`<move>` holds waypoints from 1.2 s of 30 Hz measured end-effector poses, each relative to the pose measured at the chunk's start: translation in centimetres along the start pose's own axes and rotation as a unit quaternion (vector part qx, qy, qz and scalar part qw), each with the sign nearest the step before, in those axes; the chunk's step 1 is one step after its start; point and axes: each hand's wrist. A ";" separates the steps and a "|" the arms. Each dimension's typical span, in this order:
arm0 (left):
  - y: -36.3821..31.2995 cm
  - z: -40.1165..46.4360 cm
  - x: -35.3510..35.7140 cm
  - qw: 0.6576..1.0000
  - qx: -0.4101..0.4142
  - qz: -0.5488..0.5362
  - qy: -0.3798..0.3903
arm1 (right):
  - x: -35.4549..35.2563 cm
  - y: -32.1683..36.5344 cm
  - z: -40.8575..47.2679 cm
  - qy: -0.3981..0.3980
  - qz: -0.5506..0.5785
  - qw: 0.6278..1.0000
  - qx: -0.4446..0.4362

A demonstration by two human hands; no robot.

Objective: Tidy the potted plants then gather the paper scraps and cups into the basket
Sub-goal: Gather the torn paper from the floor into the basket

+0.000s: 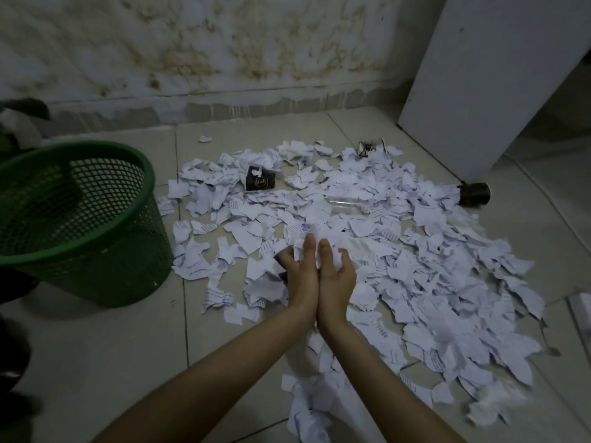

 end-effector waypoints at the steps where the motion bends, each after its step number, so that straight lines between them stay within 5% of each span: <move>1: -0.8 -0.1 -0.1 1.000 -0.005 -0.004 0.008 | 0.4 0.9 -0.1 0.002 -0.004 1.000 -0.006; 4: -3.6 -0.3 0.1 0.999 -0.022 -0.032 0.032 | 1.9 4.3 -0.6 0.009 0.003 1.000 -0.005; 12: -14.4 -0.1 1.0 0.995 0.096 -0.007 -0.041 | 6.2 14.3 0.0 0.033 0.082 0.995 0.036; 19: -27.3 -0.2 0.5 0.960 0.243 -0.058 -0.123 | 11.6 26.9 -1.5 0.113 0.132 0.983 -0.061; 30: -28.5 7.4 -12.8 0.897 0.290 -0.019 -0.332 | 23.4 22.4 -10.8 0.339 0.068 0.932 -0.107; 36: -26.3 11.9 -19.1 0.885 0.263 -0.091 -0.374 | 28.0 17.8 -15.1 0.374 0.068 0.923 -0.060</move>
Point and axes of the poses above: each hand's wrist, its own z-axis towards the middle knuckle, its own x-axis out of the palm, y = z × x, and after that the axes turned 12 degrees about -y, right-handed
